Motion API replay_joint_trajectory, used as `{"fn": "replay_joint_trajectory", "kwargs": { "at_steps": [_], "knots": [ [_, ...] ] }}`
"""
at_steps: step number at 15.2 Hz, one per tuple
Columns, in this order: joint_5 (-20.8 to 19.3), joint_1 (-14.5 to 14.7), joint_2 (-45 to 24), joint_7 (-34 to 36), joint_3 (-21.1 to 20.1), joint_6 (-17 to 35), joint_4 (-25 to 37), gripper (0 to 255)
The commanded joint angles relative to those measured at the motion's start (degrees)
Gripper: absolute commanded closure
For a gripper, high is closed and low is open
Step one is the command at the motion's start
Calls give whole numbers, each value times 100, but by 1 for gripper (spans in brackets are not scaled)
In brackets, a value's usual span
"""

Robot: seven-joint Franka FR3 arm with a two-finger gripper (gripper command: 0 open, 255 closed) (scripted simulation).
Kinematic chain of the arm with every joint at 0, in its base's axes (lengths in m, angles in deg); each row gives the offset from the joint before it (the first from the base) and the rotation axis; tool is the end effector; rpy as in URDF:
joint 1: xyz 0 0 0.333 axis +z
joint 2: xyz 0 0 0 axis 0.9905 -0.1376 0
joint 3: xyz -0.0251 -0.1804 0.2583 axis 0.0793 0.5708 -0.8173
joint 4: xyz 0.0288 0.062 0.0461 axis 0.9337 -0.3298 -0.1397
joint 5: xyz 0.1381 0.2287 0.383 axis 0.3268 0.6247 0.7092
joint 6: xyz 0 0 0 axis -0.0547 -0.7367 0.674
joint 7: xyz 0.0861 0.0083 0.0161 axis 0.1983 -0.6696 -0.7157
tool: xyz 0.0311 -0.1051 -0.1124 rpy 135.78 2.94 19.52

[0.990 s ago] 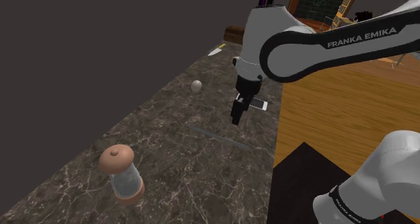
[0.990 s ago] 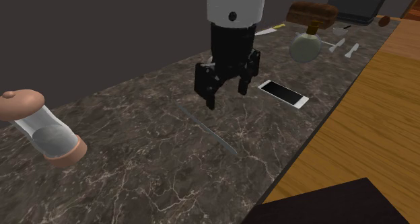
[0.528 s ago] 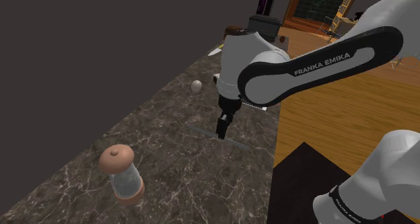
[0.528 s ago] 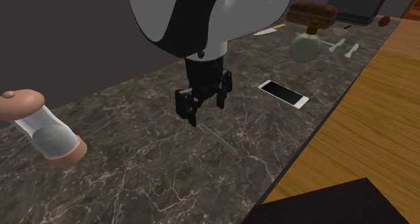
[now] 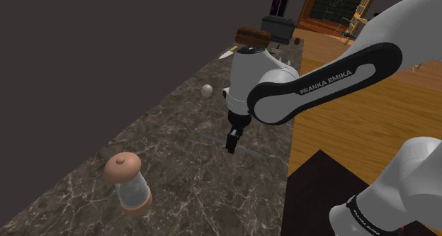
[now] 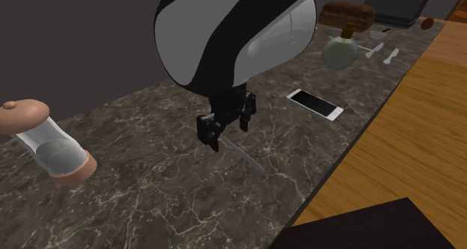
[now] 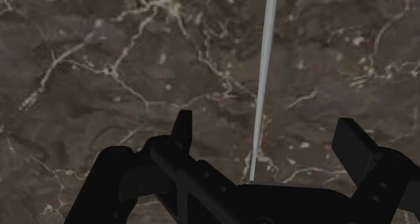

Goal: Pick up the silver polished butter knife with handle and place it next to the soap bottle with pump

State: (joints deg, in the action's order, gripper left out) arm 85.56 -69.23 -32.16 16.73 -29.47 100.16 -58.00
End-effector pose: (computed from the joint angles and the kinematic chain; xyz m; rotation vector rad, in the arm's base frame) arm 0.4714 0.2534 0.2335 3.0224 0.8132 -0.0797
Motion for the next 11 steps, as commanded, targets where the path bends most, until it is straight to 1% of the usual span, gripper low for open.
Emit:
{"fn": "replay_joint_trajectory", "kwargs": {
  "at_steps": [1, 5, 6, 11],
  "knots": [
    [-4, 1, -11, 4, -1, 18, -5, 0],
    [-3, 1, -10, 4, -1, 16, -5, 0],
    [-3, 1, -10, 4, -1, 16, -5, 255],
    [-3, 1, -10, 4, -1, 16, -5, 255]
  ]
}}
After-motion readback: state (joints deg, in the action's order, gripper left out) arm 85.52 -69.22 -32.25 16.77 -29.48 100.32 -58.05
